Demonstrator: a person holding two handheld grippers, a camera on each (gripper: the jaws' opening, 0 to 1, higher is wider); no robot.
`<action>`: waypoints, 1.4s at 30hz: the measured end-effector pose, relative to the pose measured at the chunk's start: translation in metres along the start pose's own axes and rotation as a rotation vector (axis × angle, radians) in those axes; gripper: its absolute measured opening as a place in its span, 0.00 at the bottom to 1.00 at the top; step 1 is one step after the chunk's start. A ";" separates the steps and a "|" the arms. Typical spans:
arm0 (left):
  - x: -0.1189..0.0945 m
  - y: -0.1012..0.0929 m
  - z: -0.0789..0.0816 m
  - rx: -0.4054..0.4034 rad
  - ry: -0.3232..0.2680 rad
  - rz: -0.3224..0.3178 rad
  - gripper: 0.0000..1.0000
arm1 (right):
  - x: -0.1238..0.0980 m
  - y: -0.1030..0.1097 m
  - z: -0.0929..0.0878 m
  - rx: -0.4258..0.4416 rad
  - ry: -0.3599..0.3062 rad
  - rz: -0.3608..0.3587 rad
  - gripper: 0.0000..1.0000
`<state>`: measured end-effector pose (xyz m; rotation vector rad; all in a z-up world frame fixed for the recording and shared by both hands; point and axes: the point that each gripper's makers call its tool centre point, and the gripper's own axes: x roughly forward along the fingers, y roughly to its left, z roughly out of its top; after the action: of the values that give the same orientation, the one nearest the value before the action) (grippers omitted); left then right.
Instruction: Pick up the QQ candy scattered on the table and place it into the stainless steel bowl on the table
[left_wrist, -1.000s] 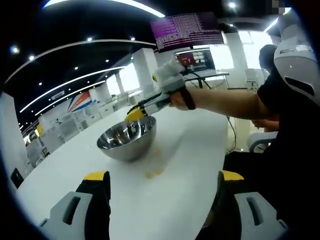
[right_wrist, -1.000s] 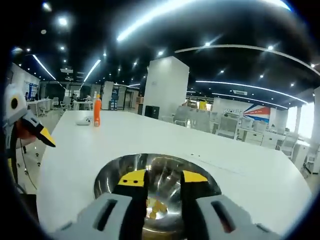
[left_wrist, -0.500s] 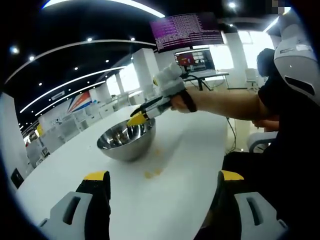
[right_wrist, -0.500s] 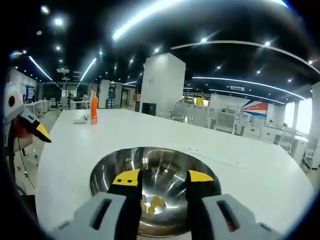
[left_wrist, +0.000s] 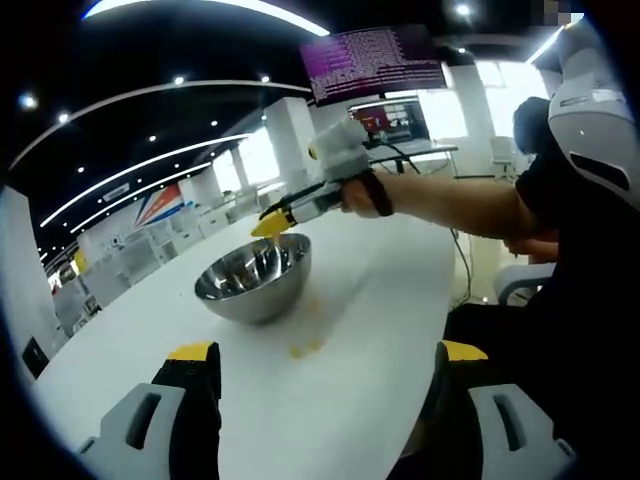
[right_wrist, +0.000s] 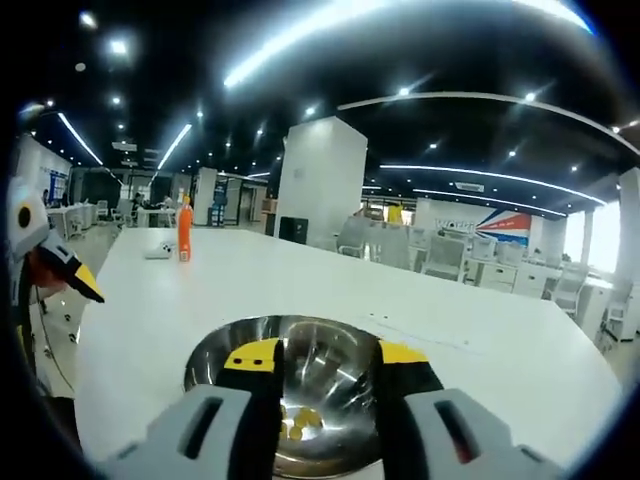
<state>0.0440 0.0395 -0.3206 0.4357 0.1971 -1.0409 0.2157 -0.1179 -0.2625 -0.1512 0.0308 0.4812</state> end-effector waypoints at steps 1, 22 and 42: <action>0.000 0.000 0.000 0.000 0.000 0.000 0.89 | -0.003 0.000 0.009 0.015 -0.024 0.005 0.33; 0.001 0.001 0.003 0.006 -0.002 0.000 0.89 | -0.095 0.078 0.159 -0.120 -0.331 0.143 0.32; -0.005 0.001 0.005 0.005 -0.015 0.016 0.89 | -0.099 0.166 0.085 -0.151 -0.205 0.357 0.29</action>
<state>0.0423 0.0416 -0.3143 0.4336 0.1772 -1.0290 0.0507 -0.0048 -0.1945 -0.2460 -0.1827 0.8540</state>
